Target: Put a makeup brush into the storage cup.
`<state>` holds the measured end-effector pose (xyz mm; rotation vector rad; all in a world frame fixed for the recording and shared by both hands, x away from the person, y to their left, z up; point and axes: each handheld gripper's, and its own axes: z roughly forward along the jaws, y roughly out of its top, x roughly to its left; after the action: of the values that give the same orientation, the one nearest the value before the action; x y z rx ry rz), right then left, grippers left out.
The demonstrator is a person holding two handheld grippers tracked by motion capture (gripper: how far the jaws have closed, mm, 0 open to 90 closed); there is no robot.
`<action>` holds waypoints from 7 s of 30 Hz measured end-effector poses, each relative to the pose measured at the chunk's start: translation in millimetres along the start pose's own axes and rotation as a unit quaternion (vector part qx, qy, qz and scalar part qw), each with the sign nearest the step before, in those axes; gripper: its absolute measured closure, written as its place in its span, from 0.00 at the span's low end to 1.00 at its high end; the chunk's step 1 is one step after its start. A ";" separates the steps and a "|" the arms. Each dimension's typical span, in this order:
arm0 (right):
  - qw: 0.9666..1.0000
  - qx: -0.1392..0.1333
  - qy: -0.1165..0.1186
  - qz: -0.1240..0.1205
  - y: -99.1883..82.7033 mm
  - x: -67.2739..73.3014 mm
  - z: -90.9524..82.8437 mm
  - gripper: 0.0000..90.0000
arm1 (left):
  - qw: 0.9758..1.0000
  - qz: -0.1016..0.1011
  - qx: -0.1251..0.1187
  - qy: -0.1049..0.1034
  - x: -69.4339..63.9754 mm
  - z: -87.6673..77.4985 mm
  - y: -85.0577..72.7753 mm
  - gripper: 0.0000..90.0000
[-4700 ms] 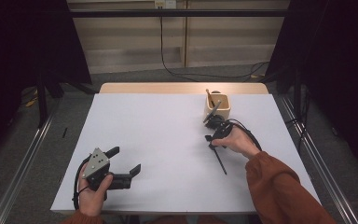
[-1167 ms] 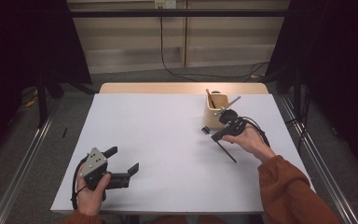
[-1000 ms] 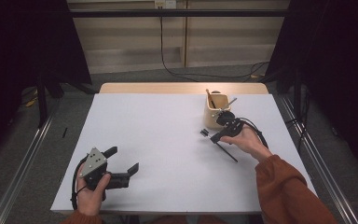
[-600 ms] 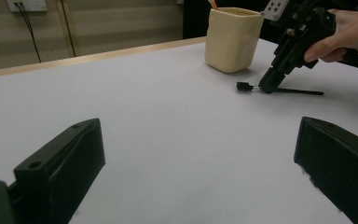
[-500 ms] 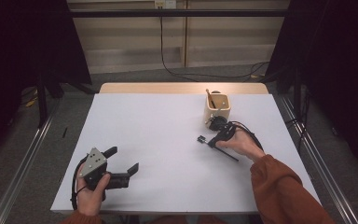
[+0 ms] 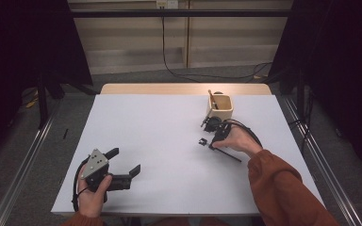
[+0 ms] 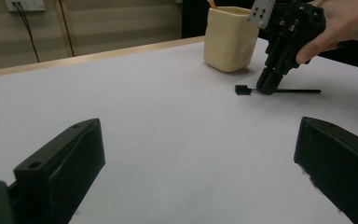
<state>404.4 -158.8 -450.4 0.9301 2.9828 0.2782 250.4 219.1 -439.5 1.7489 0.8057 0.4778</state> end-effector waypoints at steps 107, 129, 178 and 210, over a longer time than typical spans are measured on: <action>0.870 -0.482 0.053 0.088 -87.8 2.2 -69.8 0.96 | 1.000 -0.002 -0.004 0.007 0.4 -2.0 -0.2 0.02; 0.847 -0.523 0.044 0.089 -89.2 -0.6 -94.6 0.96 | 1.000 -0.007 -0.001 0.008 1.4 -0.8 -0.6 0.02; 0.825 -0.553 -0.028 0.114 -54.6 -49.2 -163.8 0.96 | 1.000 -0.005 0.002 0.008 3.8 -0.8 -0.7 0.02; 0.826 -0.536 -0.062 0.163 -34.4 -87.6 -140.9 0.96 | 1.000 -0.006 0.004 0.002 3.7 0.4 -0.9 0.02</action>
<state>449.1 -259.7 -321.8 1.1258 1.9220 1.5736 253.0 221.7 -440.8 1.7509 0.8207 0.4706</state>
